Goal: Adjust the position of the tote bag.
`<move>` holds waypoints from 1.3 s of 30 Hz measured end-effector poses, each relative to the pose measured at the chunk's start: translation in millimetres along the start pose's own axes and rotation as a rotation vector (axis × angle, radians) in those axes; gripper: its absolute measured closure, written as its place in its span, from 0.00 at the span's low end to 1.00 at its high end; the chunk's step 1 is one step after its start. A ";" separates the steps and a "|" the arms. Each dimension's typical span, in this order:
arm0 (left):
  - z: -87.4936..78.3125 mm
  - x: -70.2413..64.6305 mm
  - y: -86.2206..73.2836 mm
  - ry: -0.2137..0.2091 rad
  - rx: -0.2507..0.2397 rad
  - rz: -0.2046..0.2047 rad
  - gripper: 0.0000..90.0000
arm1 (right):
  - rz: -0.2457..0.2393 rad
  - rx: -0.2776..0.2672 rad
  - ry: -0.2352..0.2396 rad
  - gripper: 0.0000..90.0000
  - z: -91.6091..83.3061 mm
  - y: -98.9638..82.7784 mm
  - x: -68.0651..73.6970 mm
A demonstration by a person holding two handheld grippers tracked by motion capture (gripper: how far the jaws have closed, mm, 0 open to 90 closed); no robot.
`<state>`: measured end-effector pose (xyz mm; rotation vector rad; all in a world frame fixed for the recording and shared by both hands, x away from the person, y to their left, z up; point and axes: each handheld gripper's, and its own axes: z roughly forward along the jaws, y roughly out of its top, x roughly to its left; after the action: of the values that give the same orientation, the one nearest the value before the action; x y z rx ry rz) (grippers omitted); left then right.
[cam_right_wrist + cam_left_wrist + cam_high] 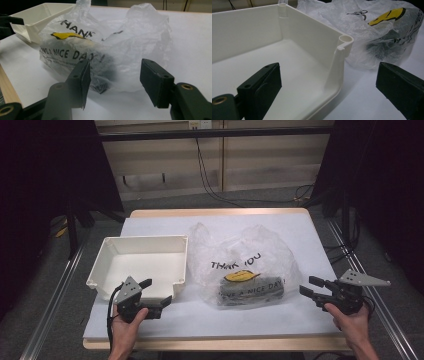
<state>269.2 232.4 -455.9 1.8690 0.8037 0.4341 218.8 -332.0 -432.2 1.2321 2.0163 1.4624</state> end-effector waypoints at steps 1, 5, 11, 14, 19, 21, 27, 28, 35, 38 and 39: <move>0.5 -0.1 -0.1 -0.005 -0.001 0.002 0.07 | 0.002 -0.007 0.009 0.47 0.3 2.2 0.6; 1.0 0.1 0.2 -0.002 -0.005 -0.005 0.07 | -0.020 0.000 0.044 0.49 10.5 11.9 2.4; 2.1 0.8 0.4 -0.006 0.001 -0.014 0.07 | -0.046 0.027 0.088 0.50 29.1 23.8 2.1; 1.8 0.1 0.9 0.008 0.005 0.006 0.07 | -0.061 0.039 0.106 0.52 43.0 33.8 0.9; -0.9 0.8 -0.3 0.009 -0.004 -0.005 0.07 | -0.083 0.061 0.138 0.54 57.1 44.7 -0.3; -1.4 1.7 -0.6 -0.003 -0.008 -0.012 0.07 | -0.099 0.077 0.145 0.54 63.6 50.1 -0.6; -1.0 1.9 -0.5 0.002 -0.009 -0.012 0.07 | -0.121 0.117 0.152 0.54 80.5 61.8 -4.1; -0.8 1.9 -0.4 0.000 -0.009 -0.008 0.07 | -0.120 0.122 0.153 0.54 82.9 63.4 -4.7; 0.2 -0.4 0.3 0.006 0.012 0.014 0.07 | -0.128 0.143 0.159 0.54 95.2 75.5 -10.8; 0.5 -1.3 0.6 -0.003 0.001 0.008 0.07 | -0.129 0.148 0.160 0.54 100.9 81.0 -12.2; 0.6 -1.1 0.8 -0.003 -0.002 0.012 0.07 | -0.134 0.152 0.164 0.54 103.3 82.6 -13.0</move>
<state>269.0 231.1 -455.4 1.8734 0.7902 0.4389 335.3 -275.6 -401.9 1.0393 2.3078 1.4100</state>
